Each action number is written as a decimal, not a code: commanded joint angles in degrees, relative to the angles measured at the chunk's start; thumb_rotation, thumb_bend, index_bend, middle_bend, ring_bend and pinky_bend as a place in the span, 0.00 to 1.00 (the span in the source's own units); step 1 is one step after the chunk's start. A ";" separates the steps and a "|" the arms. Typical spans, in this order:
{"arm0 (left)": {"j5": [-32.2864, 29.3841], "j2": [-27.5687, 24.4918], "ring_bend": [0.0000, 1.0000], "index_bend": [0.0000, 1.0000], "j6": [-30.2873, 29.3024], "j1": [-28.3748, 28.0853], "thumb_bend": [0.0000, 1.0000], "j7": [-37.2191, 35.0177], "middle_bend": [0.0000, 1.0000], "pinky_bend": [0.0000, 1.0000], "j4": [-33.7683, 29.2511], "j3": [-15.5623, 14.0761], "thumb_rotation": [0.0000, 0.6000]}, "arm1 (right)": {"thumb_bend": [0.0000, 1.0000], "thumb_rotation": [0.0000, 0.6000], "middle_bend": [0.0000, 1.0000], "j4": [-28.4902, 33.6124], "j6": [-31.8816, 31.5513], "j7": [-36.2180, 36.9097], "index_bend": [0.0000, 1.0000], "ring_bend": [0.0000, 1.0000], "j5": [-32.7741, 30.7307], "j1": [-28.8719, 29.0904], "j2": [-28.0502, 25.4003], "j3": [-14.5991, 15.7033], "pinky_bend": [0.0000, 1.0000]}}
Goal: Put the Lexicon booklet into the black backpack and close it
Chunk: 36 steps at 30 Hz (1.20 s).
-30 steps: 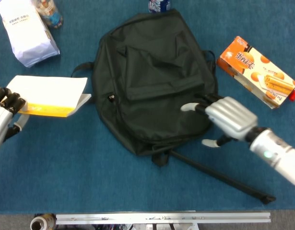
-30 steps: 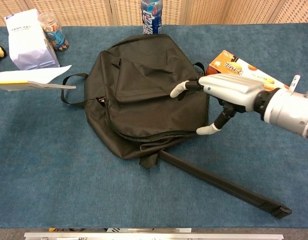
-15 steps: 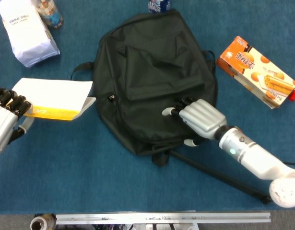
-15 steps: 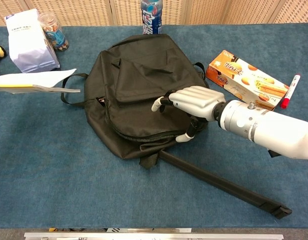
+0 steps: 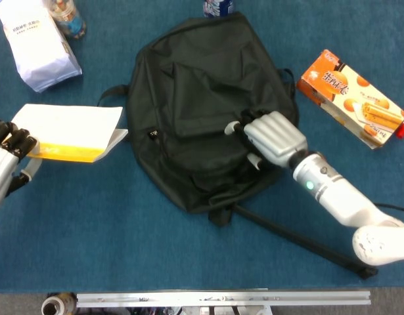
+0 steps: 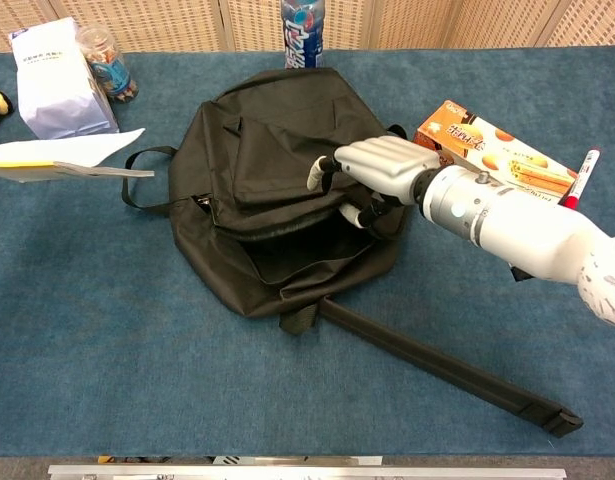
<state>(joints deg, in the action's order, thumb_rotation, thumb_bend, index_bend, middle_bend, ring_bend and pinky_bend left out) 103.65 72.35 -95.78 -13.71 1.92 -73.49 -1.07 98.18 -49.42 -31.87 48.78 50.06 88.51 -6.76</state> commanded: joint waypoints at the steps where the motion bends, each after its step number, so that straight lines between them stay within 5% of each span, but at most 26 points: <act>1: -0.14 -0.15 0.46 0.65 0.09 -0.02 0.35 0.02 0.59 0.41 -0.16 0.12 1.00 | 0.69 1.00 0.37 -0.07 0.16 0.58 0.36 0.21 -0.44 0.69 -0.04 -0.67 0.33; 4: -0.16 -0.24 0.46 0.65 0.02 -0.02 0.35 -0.19 0.59 0.41 -0.17 0.21 1.00 | 0.74 1.00 0.43 -0.09 -0.39 0.53 0.44 0.28 -0.57 1.38 -0.22 -1.28 0.45; 8: 0.08 -0.37 0.46 0.65 0.01 -0.23 0.35 -0.72 0.59 0.41 0.18 0.26 1.00 | 0.84 1.00 0.57 -0.64 -0.60 1.20 0.65 0.49 -2.11 2.41 0.15 -2.70 0.76; 14: 0.59 -0.49 0.46 0.66 -0.47 -0.75 0.35 -2.07 0.59 0.41 1.15 0.57 1.00 | 0.98 1.00 0.66 0.54 -0.86 4.32 0.75 0.66 -8.35 4.20 1.01 -6.85 0.94; 25: 1.34 -1.49 0.46 0.66 -2.59 -0.62 0.35 -2.69 0.59 0.41 1.21 0.99 1.00 | 1.00 1.00 0.68 -2.06 -8.98 3.07 0.78 0.71 -17.83 8.06 5.26 -12.31 0.99; 36: 2.80 -2.58 0.46 0.66 -3.92 -0.31 0.35 -3.98 0.59 0.41 -0.34 0.31 1.00 | 1.00 1.00 0.68 -6.07 -16.22 11.02 0.78 0.71 -15.71 9.14 13.84 -20.06 0.99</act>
<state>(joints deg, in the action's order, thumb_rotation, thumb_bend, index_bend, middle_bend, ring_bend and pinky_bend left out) 106.40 69.80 -99.65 -14.02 -2.01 -73.78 -0.74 92.76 -64.84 -22.14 32.37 58.94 101.11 -25.55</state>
